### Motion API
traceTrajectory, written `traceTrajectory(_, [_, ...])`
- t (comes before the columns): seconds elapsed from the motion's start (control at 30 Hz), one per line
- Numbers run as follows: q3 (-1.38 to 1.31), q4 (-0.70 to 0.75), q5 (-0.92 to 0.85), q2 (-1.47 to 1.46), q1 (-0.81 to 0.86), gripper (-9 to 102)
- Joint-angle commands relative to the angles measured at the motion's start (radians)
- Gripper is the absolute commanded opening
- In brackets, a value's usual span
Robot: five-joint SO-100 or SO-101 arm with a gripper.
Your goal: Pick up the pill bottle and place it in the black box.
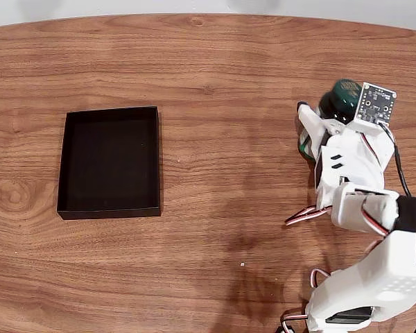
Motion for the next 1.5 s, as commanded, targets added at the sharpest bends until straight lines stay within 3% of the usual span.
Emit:
traceTrajectory(0.0, [-0.012, -0.083, -0.029, 0.046, -0.026, 26])
traceTrajectory(0.2, [0.064, -0.094, -0.037, 0.152, -0.078, 23])
traceTrajectory(0.9, [0.275, 0.181, 0.018, 0.756, -0.416, 18])
traceTrajectory(1.17, [0.261, 0.175, 0.069, 0.813, -0.597, 17])
traceTrajectory(1.47, [0.184, 0.049, 0.109, 0.650, -0.753, 16])
